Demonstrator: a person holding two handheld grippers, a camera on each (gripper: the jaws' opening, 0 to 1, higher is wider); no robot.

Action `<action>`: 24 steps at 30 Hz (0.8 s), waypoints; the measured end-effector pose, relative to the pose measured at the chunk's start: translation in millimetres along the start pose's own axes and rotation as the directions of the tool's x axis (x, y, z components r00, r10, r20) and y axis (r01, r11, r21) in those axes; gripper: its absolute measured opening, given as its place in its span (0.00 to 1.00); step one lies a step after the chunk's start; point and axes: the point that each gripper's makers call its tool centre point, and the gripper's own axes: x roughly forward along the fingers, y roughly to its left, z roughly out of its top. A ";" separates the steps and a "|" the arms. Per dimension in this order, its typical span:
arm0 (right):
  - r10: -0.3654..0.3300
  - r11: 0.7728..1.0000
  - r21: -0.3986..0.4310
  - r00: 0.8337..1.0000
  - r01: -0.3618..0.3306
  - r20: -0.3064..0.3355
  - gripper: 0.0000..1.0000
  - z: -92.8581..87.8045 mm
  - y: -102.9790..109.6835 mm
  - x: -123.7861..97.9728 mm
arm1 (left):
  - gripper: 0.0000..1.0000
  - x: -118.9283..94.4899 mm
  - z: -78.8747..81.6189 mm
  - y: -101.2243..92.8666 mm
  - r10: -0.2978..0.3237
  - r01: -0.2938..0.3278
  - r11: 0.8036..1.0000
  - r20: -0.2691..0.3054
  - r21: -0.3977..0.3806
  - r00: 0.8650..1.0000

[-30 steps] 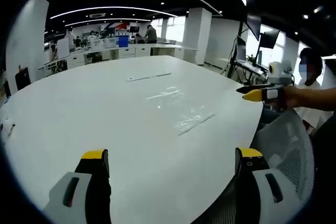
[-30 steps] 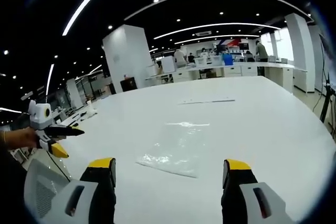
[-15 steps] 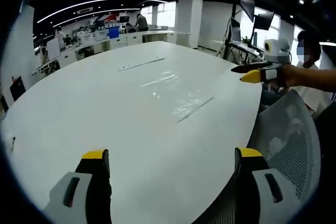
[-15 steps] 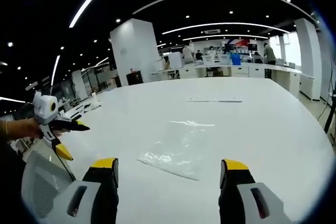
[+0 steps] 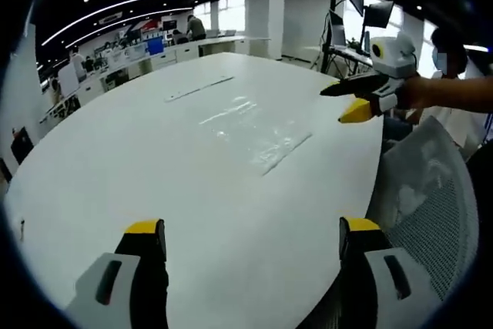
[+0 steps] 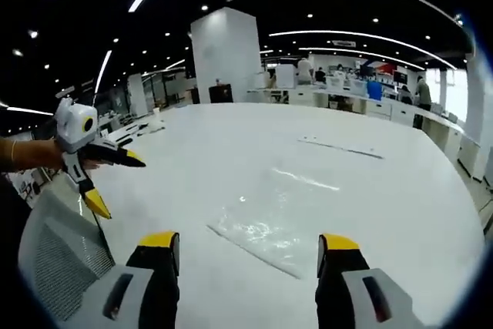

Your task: Open the resealable bag by pulling the two sides of the seal apart until the entire bag opening is separated and visibly accessible.

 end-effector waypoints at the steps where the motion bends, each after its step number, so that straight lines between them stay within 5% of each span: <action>1: 0.009 1.000 -0.015 1.000 -0.009 0.003 0.70 0.4 1.0 4.6 | 0.92 0.7 0.1 -0.2 -0.003 0.003 1.000 0.001 -0.006 1.000; 12: 0.113 0.983 -0.136 0.992 -0.120 -0.062 0.54 0.9 16.1 50.6 | 0.86 6.6 4.7 0.3 -0.010 0.010 1.000 0.016 -0.015 1.000; 24: 0.223 0.914 -0.299 0.955 -0.275 -0.195 0.35 -14.5 44.1 93.4 | 0.85 10.5 0.1 0.7 -0.018 0.018 0.999 0.006 -0.040 1.000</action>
